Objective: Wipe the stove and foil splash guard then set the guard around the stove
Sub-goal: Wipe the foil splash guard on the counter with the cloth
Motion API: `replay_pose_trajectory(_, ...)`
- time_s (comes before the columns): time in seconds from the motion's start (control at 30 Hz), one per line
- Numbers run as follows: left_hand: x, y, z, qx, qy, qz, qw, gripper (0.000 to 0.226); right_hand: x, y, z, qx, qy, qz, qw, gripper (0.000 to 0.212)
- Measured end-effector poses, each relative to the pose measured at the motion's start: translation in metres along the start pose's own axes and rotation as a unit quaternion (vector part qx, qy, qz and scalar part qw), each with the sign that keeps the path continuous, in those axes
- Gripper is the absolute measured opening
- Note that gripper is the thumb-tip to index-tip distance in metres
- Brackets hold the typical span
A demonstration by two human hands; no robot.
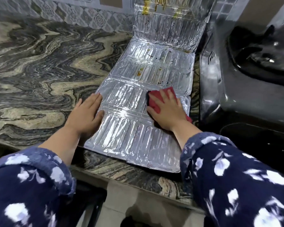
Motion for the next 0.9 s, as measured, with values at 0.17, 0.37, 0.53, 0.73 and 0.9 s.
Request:
replay_pose_trajectory(0.17, 0.001, -0.001, 0.0, 0.007, 0.009, -0.003, 1.0, 0.078, -0.008, -0.045, -0.024, 0.065, 0.012, -0.012, 0.998, 0.061)
replay_pose_trajectory(0.37, 0.005, -0.003, 0.002, 0.005, 0.004, 0.001, 1.0, 0.076, -0.017, -0.088, -0.038, 0.102, 0.022, -0.014, 0.994, 0.057)
replay_pose_trajectory(0.53, 0.001, 0.007, 0.001, 0.001, 0.0, 0.003, 1.0, 0.079, -0.009, -0.075, -0.027, 0.075, 0.02, 0.007, 0.997, 0.054)
replay_pose_trajectory(0.73, -0.008, 0.046, 0.012, -0.003, -0.024, 0.043, 0.999, 0.085, -0.001, -0.033, 0.008, 0.047, 0.006, 0.012, 0.999, 0.052)
replay_pose_trajectory(0.9, -0.032, 0.067, 0.027, -0.032, -0.039, 0.051, 0.997, 0.089, 0.007, 0.005, 0.035, 0.037, -0.01, 0.009, 0.999, 0.053)
Point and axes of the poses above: each hand's wrist, its own y-axis away from the middle knuckle, its own x-axis out of the palm, z = x × y, the point moved 5 cm from there along -y, towards the middle knuckle, and after that the axes turned 1 degree about -y, right-handed, at the moved point
